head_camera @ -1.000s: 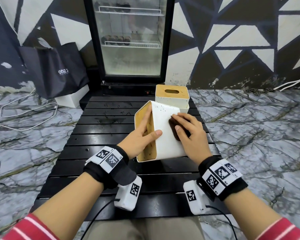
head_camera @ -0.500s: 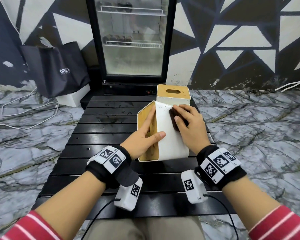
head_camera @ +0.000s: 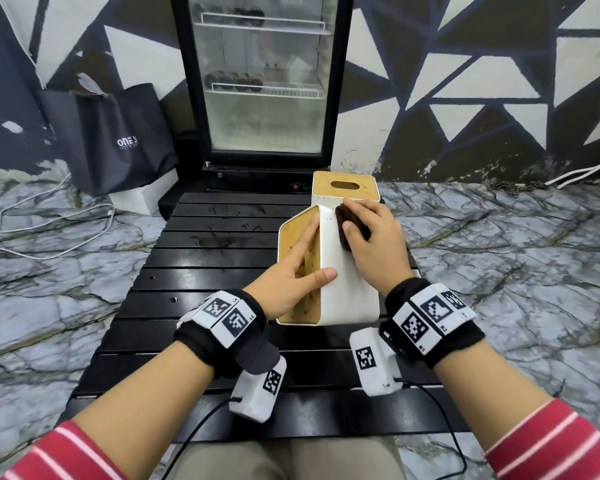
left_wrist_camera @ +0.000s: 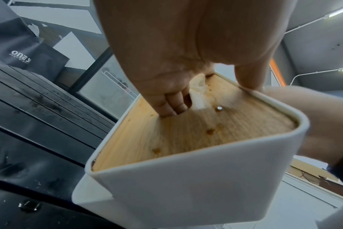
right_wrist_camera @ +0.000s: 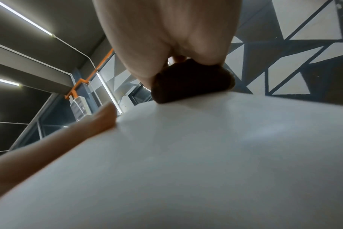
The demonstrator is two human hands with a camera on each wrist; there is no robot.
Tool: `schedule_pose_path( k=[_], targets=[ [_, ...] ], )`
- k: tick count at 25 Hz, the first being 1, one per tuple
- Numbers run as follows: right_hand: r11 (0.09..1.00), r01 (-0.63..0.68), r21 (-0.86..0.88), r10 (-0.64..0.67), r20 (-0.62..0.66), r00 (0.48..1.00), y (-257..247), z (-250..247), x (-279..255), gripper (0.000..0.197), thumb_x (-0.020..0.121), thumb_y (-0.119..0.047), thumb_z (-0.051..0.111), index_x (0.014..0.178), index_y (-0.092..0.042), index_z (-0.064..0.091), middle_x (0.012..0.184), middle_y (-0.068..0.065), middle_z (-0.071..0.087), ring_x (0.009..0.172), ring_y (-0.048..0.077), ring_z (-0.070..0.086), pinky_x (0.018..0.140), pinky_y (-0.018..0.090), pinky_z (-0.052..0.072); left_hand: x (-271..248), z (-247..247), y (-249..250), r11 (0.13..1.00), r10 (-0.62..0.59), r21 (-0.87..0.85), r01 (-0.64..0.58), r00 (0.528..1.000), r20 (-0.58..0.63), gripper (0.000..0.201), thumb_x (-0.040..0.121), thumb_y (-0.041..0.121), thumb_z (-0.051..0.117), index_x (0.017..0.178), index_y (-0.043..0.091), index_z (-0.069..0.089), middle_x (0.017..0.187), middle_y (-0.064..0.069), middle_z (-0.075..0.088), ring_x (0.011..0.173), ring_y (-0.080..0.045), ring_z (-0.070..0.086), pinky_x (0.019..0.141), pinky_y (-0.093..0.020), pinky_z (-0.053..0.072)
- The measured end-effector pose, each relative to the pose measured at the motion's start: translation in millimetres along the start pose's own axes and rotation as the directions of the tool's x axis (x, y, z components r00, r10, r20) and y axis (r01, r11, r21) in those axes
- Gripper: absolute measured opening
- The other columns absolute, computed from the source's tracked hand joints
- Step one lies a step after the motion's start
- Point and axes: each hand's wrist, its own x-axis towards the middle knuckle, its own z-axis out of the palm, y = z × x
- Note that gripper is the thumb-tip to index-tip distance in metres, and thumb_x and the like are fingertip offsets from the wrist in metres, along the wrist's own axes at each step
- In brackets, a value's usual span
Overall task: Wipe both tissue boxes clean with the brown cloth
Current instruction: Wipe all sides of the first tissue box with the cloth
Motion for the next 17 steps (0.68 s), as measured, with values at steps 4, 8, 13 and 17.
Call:
schedule_pose_path(
  k=[4,8,13,17],
  targets=[
    [0.996,0.093,-0.014,-0.092,0.018,0.996,0,0,-13,0.038,0.090,-0.014,0.052,0.127,-0.023,0.052,0.127,0.001,0.049,0.116,0.022,0.039,0.100,0.025,0.027,2,1,0,0.999,0.009,-0.043,-0.008,1.000,0.008,0.080,0.079,0.047,0.061,0.135,0.063,0.007,0.146,0.008,0.039,0.125,-0.003,0.047,0.105,-0.028,0.041],
    [0.999,0.037,0.003,-0.037,-0.008,0.999,3,1,1,0.037,0.089,-0.014,0.051,0.125,-0.021,0.054,0.125,0.003,0.051,0.116,0.029,0.043,0.104,0.040,0.033,2,-3,0,1.000,0.001,-0.010,-0.001,1.000,0.003,0.086,0.072,0.058,0.061,0.137,0.063,0.006,0.146,0.012,0.039,0.126,-0.004,0.047,0.107,-0.037,0.039],
    [0.995,0.094,-0.017,-0.094,0.015,0.995,-3,3,-8,0.037,0.090,-0.014,0.051,0.126,-0.022,0.053,0.125,0.001,0.050,0.115,0.025,0.041,0.098,0.023,0.026,2,-1,0,1.000,0.004,-0.020,-0.004,1.000,0.015,0.083,0.081,0.045,0.060,0.142,0.056,0.005,0.145,0.014,0.039,0.123,0.002,0.047,0.106,-0.029,0.041],
    [0.996,0.083,-0.033,-0.084,-0.019,0.996,3,-2,-2,0.036,0.089,-0.020,0.047,0.124,-0.020,0.055,0.124,0.003,0.052,0.114,0.028,0.044,0.101,0.034,0.033,5,-2,2,1.000,-0.003,-0.013,0.003,1.000,0.024,0.080,0.080,0.044,0.060,0.139,0.059,0.007,0.147,0.015,0.037,0.127,0.001,0.043,0.108,-0.030,0.037]
  ],
)
